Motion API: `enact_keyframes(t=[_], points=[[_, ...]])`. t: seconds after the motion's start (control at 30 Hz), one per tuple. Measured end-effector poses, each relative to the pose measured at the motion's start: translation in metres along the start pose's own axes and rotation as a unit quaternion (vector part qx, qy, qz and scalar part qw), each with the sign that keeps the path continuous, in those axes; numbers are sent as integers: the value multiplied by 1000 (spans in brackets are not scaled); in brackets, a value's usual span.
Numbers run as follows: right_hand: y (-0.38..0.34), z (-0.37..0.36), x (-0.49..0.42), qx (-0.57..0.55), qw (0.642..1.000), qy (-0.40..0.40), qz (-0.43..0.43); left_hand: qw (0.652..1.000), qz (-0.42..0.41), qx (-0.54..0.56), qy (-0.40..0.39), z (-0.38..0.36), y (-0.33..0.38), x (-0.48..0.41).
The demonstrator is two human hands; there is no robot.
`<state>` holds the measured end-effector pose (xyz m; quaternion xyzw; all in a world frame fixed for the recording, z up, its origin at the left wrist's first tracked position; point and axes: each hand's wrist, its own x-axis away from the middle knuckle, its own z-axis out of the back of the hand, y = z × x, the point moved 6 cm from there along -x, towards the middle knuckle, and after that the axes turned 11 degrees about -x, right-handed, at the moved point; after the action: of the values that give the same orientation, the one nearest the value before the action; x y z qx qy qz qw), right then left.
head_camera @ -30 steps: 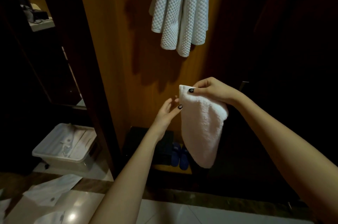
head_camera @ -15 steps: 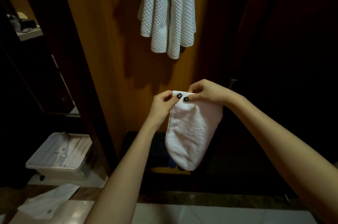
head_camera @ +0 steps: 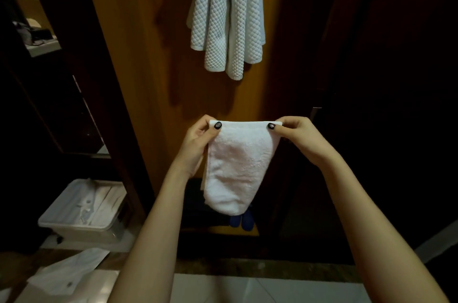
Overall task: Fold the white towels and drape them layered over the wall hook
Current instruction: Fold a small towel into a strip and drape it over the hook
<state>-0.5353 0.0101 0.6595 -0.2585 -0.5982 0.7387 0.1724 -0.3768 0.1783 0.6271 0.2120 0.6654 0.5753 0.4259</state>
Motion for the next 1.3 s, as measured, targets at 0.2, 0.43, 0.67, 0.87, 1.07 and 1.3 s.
enact_keyframes(t=[0.2, 0.43, 0.67, 0.87, 1.07, 1.3], points=[[10, -14, 14, 56, 986, 153, 37, 1000, 5, 15, -26, -19, 3, 13], [7, -58, 48, -40, 996, -13, 77, 996, 7, 58, -65, -39, -2, 30], [10, -58, 60, -69, 994, 24, 85, 995, 38, 81, -49, -42, -15, 32], [9, -56, 53, -68, 995, -6, 66, 997, -11, -76, 14, -31, -3, 25], [-1, -51, 44, -58, 997, -8, 58, 998, -13, -62, 3, -30, 9, 16], [-21, -43, 28, 0, 991, 73, 113, 997, -44, -35, 54, -32, 14, 6]])
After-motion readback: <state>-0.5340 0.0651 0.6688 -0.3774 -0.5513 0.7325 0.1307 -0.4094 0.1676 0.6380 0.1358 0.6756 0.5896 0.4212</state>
